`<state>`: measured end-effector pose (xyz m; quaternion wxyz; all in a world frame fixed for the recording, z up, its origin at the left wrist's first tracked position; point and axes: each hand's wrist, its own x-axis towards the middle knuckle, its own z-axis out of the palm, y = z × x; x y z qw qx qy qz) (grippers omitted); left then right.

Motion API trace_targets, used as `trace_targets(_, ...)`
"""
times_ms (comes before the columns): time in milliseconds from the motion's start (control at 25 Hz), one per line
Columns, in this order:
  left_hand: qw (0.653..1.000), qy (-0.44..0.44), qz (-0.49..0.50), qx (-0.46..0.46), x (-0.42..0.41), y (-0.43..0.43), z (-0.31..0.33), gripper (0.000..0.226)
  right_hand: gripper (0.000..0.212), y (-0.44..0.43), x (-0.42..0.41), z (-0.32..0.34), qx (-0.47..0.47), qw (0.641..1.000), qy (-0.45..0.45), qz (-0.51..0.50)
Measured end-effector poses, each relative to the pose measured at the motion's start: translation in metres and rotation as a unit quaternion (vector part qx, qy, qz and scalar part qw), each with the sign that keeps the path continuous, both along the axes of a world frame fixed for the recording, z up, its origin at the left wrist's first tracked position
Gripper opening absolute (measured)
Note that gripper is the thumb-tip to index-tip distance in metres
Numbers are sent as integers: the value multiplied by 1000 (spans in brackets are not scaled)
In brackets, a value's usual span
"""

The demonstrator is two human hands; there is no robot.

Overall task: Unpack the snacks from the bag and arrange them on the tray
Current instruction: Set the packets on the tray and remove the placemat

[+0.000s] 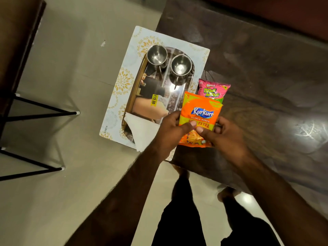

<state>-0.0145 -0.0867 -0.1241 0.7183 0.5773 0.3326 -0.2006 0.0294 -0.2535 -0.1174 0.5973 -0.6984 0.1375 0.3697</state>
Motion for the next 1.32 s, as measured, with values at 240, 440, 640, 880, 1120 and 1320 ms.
trace_targets(240,998,11,57,-20,-3,33,-7,35,50,26,11,-7,17,999,40,-14)
trace_targets(440,996,41,57,59,7,87,-13,26,48,14,31,-31,-142,988,-53,-17)
trace_targets(640,988,61,39,135,23,139,-32,29,68,-8,67,-65,-268,958,-72,-78)
trace_targets(880,966,37,11,255,40,142,-54,42,49,1,84,-96,-221,973,-25,-68)
trace_targets(1120,850,12,-154,503,37,134,-56,38,42,4,85,-99,-168,983,-19,-67)
trace_targets(1320,861,3,-110,497,28,132,-53,35,43,-7,70,-54,-61,994,56,-69)
